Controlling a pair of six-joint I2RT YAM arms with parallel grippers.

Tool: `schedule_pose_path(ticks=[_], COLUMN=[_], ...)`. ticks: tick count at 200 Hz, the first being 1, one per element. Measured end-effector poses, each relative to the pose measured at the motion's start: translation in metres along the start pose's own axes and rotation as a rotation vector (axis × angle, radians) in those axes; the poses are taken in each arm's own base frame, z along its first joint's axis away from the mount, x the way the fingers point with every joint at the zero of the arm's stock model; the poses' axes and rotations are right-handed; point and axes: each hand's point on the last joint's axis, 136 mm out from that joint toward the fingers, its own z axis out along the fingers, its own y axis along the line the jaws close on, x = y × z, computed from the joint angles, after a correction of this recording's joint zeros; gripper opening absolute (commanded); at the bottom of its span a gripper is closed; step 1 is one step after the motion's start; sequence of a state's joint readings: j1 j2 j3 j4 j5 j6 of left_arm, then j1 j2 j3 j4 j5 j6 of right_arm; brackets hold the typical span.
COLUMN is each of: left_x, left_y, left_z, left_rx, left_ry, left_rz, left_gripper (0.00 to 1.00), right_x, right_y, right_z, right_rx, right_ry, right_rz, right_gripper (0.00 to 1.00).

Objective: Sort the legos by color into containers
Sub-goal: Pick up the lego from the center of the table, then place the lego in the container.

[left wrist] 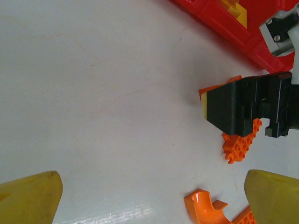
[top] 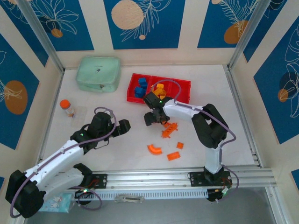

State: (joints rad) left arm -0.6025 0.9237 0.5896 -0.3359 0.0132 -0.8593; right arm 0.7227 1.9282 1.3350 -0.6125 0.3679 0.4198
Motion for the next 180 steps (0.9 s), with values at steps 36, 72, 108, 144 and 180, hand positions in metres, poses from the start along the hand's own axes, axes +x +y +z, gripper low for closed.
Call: schedule_pose_path(ticks=[36,72,108,144,180], left_x=[-0.001,-0.002,-0.001,0.003,0.004], left_y=[0.001,0.003,0.005,0.005,-0.005], left_z=[0.0,0.0,0.003,0.009,0.02], left_rx=[-0.008,-0.015,-0.026,-0.037,-0.025], left_ry=[-0.007,-0.012,-0.006,0.026,0.076], left_rz=[0.0,0.0,0.0,0.002,0.023], left_gripper=[0.99,0.99,0.99,0.99,0.99], right_x=[-0.007,-0.005,-0.006,-0.016,-0.049], right_y=[-0.001,0.0,0.0,-0.005,-0.04], right_z=[0.006,0.011,0.01,-0.01,-0.064], right_rx=[0.022,0.03,0.029,0.0,-0.033], right_ry=[-0.004,0.007,0.005,-0.031,-0.168], right_rz=[-0.002,-0.017,-0.029,-0.008,0.082], right_gripper=[0.66,0.57,0.47,0.46,0.46])
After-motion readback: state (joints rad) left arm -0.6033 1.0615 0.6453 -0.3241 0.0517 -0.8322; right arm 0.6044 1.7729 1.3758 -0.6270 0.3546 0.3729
